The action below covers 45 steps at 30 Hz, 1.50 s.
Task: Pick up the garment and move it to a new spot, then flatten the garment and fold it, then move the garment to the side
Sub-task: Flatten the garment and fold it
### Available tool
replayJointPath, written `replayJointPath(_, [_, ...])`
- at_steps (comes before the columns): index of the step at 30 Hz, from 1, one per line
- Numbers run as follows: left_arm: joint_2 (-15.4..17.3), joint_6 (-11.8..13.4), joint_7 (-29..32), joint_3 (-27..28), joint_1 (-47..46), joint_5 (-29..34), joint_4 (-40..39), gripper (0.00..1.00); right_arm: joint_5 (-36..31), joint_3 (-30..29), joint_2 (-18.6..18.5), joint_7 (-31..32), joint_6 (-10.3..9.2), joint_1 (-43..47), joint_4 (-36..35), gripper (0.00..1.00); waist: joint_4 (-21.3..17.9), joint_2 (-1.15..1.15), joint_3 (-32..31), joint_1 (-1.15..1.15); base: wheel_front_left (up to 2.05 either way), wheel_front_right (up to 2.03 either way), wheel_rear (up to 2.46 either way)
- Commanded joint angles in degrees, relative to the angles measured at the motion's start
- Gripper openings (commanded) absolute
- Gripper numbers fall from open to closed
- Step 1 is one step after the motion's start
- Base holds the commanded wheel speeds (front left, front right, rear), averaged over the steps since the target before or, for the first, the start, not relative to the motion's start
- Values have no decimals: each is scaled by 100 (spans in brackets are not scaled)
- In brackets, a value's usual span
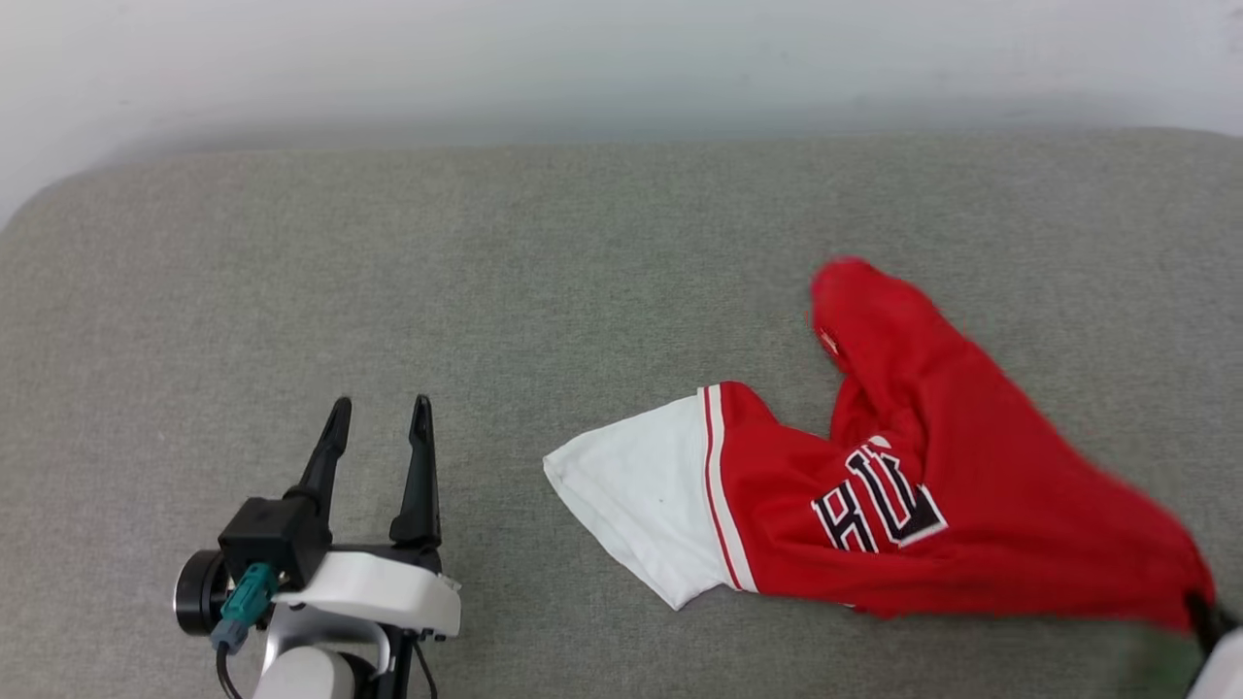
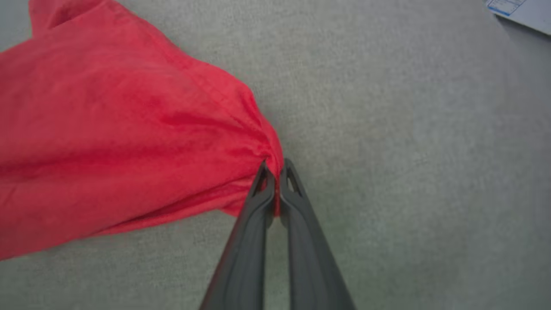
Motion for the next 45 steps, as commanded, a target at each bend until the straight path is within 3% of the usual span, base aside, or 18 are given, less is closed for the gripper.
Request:
replayJointPath(1, [2,-2,-14,24,59,9,15,100,-4,-77,78,-26,-6,143,15,0,-50,0,-54,-1,0,0,0])
replayJointPath(5, [40,-17,-14,72,176,-20,99,100,79,-469,409,-54,-6,720,332,0,-116,0,-173,-1,0,0,0])
replayJointPath(11, [106,-16,-14,96,259,-27,210,100,198,-550,520,-128,-5,1031,1069,0,-135,0,-276,-1,0,0,0])
replayJointPath(12, [114,-13,-14,98,266,-33,223,100,214,-486,519,-205,-5,983,1136,30,-141,0,-290,-1,0,0,0])
replayJointPath(13, [122,-11,-14,96,277,-35,237,100,278,-414,522,-317,-5,911,1191,88,-146,0,-307,-1,0,0,0])
replayJointPath(14, [123,-11,-14,88,294,-41,253,100,359,-390,520,-505,-5,812,1207,100,-148,0,-332,-1,0,0,0])
replayJointPath(15, [121,-10,-13,78,311,-37,267,100,313,-349,516,-687,-5,742,1206,100,-148,0,-357,-1,0,0,0])
replayJointPath(16, [111,-19,7,41,347,-56,311,100,242,-221,519,-1293,-5,564,1133,100,-121,0,-457,-1,0,0,0])
replayJointPath(21, [89,5,25,5,437,-96,350,100,27,-13,521,-2505,-5,264,813,100,-71,0,-623,-1,0,0,0])
replayJointPath(28, [60,49,29,-19,509,-158,347,100,32,674,522,-3296,-5,14,372,100,-18,0,-753,-1,0,0,0])
replayJointPath(31, [52,57,34,-53,444,-146,305,100,34,914,517,-3047,-5,-116,348,100,22,0,-714,-1,0,0,0])
replayJointPath(35, [47,33,31,-105,243,-122,210,100,182,1232,199,-2459,-5,-542,491,100,116,0,-526,-1,0,0,0])
replayJointPath(45, [-92,-52,-4,-348,-220,-50,120,100,864,2791,-1439,252,-5,-2023,964,100,561,0,115,-1,0,0,0])
